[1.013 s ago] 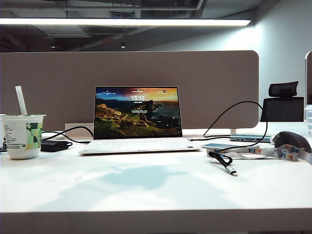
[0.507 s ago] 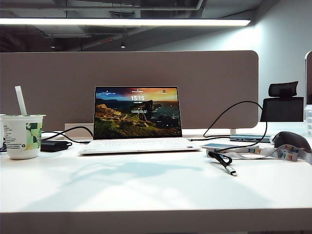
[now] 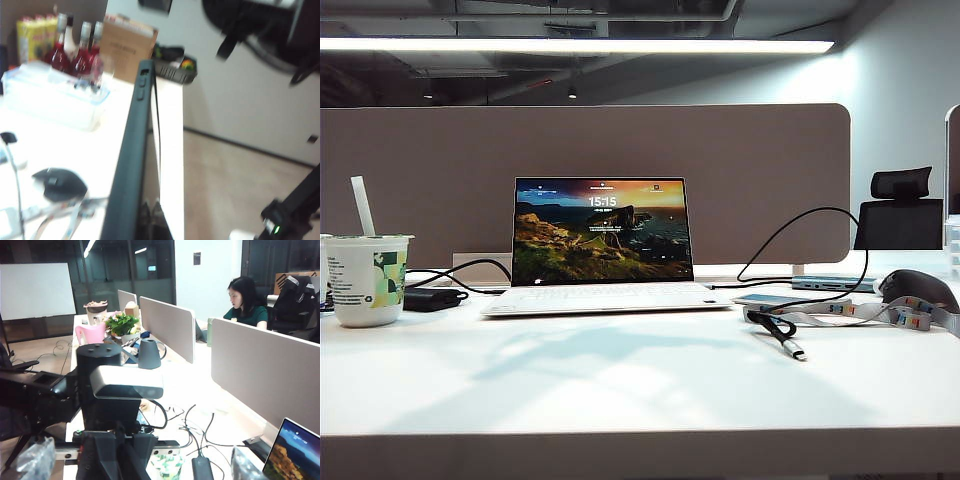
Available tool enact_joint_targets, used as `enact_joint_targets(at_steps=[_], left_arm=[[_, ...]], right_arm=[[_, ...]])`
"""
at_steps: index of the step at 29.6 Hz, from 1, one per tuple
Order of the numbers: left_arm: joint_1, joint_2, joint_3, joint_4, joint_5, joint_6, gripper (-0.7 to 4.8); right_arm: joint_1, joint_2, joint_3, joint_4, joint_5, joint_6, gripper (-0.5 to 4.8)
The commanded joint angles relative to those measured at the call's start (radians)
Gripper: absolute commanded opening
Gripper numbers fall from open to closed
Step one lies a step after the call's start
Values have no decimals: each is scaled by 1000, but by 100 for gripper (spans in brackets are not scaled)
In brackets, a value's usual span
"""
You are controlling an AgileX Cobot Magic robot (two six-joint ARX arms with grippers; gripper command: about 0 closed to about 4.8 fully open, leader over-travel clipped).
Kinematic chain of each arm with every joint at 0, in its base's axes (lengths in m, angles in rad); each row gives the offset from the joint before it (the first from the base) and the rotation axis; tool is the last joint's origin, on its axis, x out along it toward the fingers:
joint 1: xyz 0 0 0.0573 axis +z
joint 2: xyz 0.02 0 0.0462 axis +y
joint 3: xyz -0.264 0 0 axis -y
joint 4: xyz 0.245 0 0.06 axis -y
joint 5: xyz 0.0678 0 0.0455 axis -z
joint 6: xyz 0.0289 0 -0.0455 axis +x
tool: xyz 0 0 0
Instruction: Pick up the black phone, pick up the charger plug, insert the charger plug into the phone's charging port, and finally place the connected phone back on the desk.
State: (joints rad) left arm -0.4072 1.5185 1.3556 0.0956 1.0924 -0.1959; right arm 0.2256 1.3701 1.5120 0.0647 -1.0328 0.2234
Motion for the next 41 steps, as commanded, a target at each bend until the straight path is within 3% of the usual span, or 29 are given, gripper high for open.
enact_joint_targets(at_steps=[1, 14, 23, 31, 38, 41], left_arm=[[-3, -9, 9, -103, 2, 139, -7], [-6, -9, 10, -449, -90, 534, -7], [-29, -14, 10, -694, -201, 809, -7], [-69, -40, 12, -779, -260, 925, -7], [-69, -64, 14, -780, -270, 930, -7], [-83, -65, 14, -798, -330, 956, -7]], right_arm=[[0, -5, 4, -85, -18, -58, 479], [34, -2, 3, -601, 74, -540, 479], [136, 49, 3, -768, 172, -715, 479], [215, 118, 3, -925, 257, -858, 479], [218, 122, 3, -979, 322, -915, 479], [238, 123, 3, -980, 325, -916, 479]])
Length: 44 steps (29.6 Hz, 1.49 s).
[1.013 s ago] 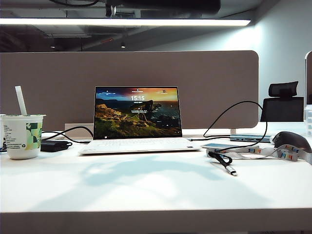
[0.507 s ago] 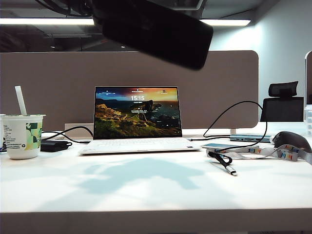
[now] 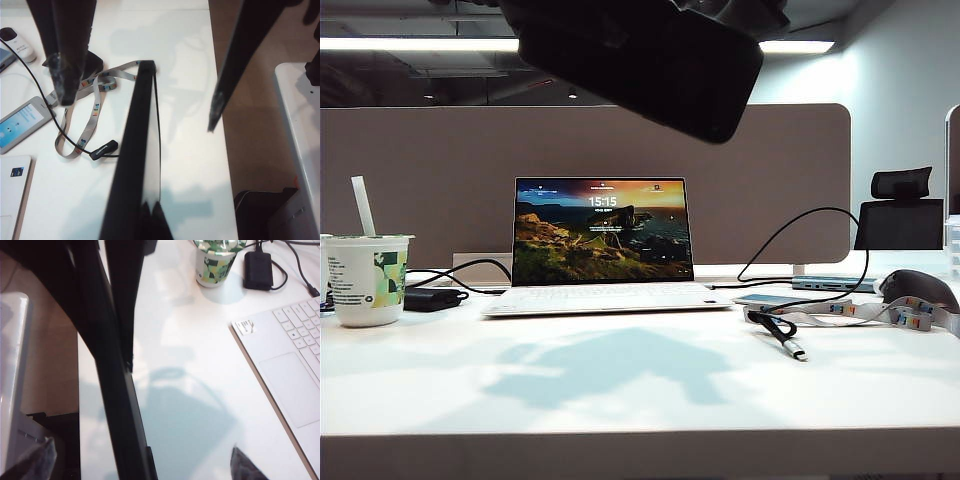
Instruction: Pick up the black phone, pick up the charger plug, insert the charger plug into the phone's charging port, and finally place the connected phone back on the desk.
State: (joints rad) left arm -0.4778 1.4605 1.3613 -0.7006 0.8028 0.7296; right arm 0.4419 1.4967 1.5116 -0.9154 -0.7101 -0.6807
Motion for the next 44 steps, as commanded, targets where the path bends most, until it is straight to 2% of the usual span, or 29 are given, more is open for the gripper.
enact_joint_targets(at_steps=[1, 4, 9, 23, 29, 38, 41, 44], left_arm=[[-23, -7, 8, -12, -68, 54, -7], [-58, -6, 8, -40, -130, 100, -7], [-96, -7, 8, -45, -134, 110, -7], [-106, -21, 8, -47, -156, 135, -7], [-105, -21, 8, -46, -155, 135, -7], [-104, -27, 8, -41, -148, 135, -7], [-103, -33, 9, -39, -148, 135, -7], [-103, -43, 9, -33, -141, 135, -7]], right_arm=[[30, -3, 3, 0, 9, -13, 479], [65, 2, 3, -3, 44, -29, 479], [105, 26, 3, -8, 61, -31, 473], [100, 29, 4, -31, 89, -35, 462], [80, -9, 4, -36, 134, -35, 462], [66, -17, 2, -105, 158, -111, 461], [66, -17, 1, -105, 158, -116, 434], [66, -17, -3, -106, 158, -117, 429]])
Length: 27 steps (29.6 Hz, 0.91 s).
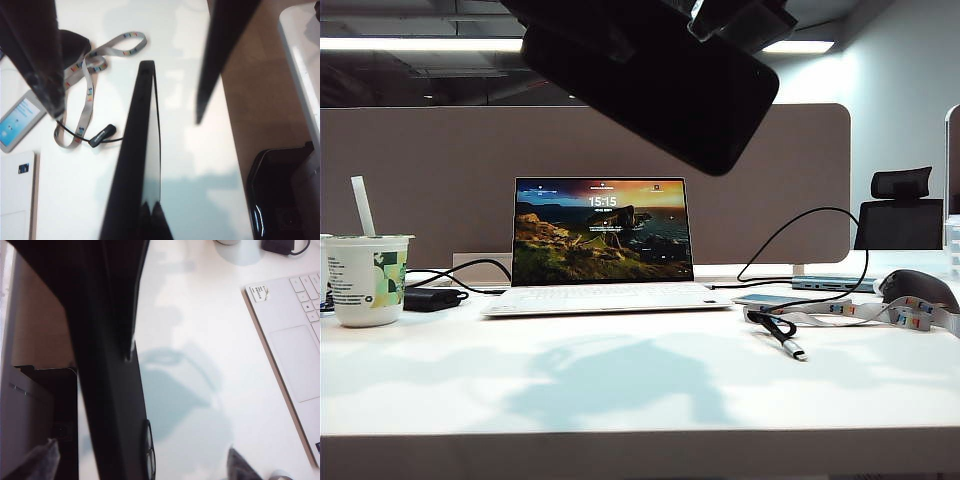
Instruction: Pick up the black phone, pick up the charger plug, insert the charger plug into the phone's charging port, and finally place the connected phone back on the desk.
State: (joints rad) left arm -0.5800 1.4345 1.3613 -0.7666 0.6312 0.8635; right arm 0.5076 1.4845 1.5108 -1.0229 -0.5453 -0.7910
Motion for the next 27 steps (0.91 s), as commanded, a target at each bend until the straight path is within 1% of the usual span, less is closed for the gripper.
enact_joint_targets(at_steps=[1, 4, 11, 13, 15, 19, 21, 24, 25, 27], left_arm=[[-1, -20, 9, 35, 38, 1, -7], [-1, -25, 9, 49, 60, 0, -7], [-2, -30, 9, 48, 69, 0, -7], [-3, -30, 9, 50, 69, 0, -7], [-3, -30, 9, 50, 69, 0, -7], [-3, -31, 9, 50, 70, 0, -7], [-3, -31, 9, 50, 73, 0, -7], [-3, -31, 9, 51, 91, 0, -7], [-3, -31, 8, 52, 93, 0, -7], [-3, -31, 9, 52, 95, 0, -7]], right_arm=[[0, -4, -5, 2, -7, -6, 429], [2, 4, -10, 1, -9, -6, 429], [2, 9, -10, 15, -40, -6, 425], [3, 10, -10, 14, -41, -6, 403], [10, 12, -10, 13, -41, -5, 370], [16, 14, -10, 14, -68, -5, 351], [23, 18, -10, 16, -78, -2, 315], [24, 25, -10, 16, -85, 2, 311], [24, 26, -10, 16, -85, 2, 298], [24, 31, -10, 18, -85, 2, 238]])
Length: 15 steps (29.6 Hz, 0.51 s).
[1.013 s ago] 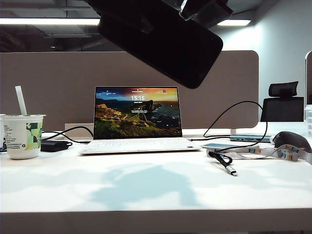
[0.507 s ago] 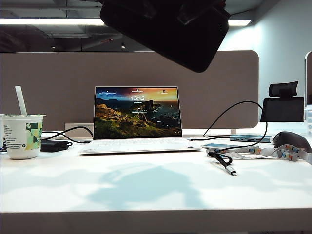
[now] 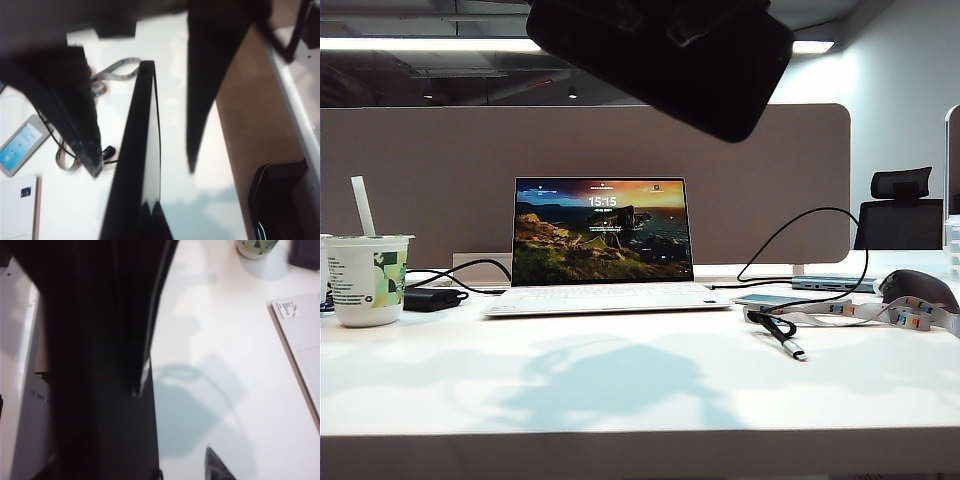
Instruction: Pick up the black phone, pick up the charger plug, insert the charger plug into the phone's charging port, and finally place the connected phone back on the desk.
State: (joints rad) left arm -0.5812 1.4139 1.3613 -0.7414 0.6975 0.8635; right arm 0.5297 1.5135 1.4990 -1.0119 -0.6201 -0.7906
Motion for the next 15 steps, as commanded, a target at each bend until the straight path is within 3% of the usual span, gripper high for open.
enact_joint_targets(at_steps=[1, 3, 8, 15], left_arm=[[-2, -10, 8, 27, 29, 0, -7], [-2, -10, 8, 27, 29, 0, -7], [-2, -10, 8, 27, 28, -4, -7], [-2, -10, 8, 37, 28, -8, -1]], right_arm=[[2, 3, 2, 6, -8, 2, 207], [2, 3, 2, 6, -8, 2, 176], [2, 3, 2, 6, -8, 2, 22], [2, 3, 2, 5, -7, 2, -1]])
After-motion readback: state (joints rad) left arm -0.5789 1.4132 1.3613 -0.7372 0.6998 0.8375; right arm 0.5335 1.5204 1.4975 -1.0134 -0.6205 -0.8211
